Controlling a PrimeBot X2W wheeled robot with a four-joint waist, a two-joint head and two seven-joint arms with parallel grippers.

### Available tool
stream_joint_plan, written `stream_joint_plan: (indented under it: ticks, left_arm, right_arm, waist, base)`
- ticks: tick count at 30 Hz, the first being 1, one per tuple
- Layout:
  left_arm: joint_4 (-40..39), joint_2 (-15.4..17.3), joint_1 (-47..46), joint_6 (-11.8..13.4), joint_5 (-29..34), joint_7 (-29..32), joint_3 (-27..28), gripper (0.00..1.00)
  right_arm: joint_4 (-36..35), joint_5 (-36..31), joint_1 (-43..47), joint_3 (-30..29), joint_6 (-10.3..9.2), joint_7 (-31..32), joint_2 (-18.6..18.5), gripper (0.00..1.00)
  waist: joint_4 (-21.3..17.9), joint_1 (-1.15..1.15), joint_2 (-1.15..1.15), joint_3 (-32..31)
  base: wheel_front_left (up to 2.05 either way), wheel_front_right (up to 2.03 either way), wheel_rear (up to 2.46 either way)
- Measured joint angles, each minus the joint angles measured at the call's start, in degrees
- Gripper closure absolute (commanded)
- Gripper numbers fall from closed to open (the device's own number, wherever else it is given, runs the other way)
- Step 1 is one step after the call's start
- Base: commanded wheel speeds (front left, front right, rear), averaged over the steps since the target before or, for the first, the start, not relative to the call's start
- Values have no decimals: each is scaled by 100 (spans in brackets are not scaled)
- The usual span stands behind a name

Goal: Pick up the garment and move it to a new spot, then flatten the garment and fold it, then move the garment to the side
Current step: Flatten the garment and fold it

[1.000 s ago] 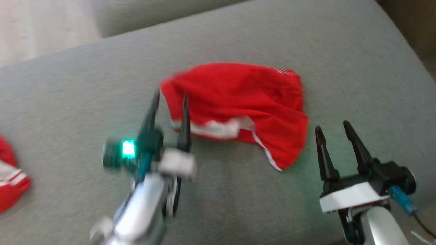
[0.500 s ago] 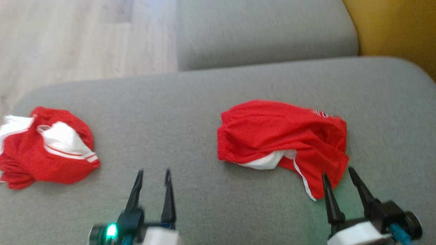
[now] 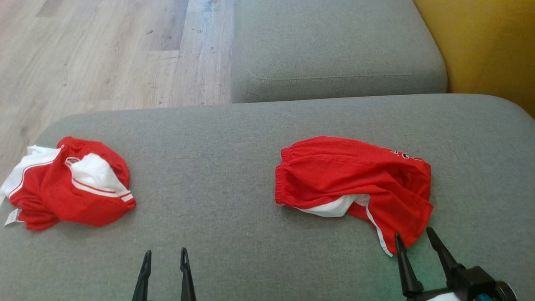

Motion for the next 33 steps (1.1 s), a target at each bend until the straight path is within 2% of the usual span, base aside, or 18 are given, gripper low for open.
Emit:
stream_joint_plan:
  ticks: [33]
  left_arm:
    - [3,0,-4,8,110,0,-151,0]
  right_arm:
    - [31,-1,-1,68,0,0,0,0]
  waist:
    - [-10,0,0,58]
  base:
    - [0,0,0]
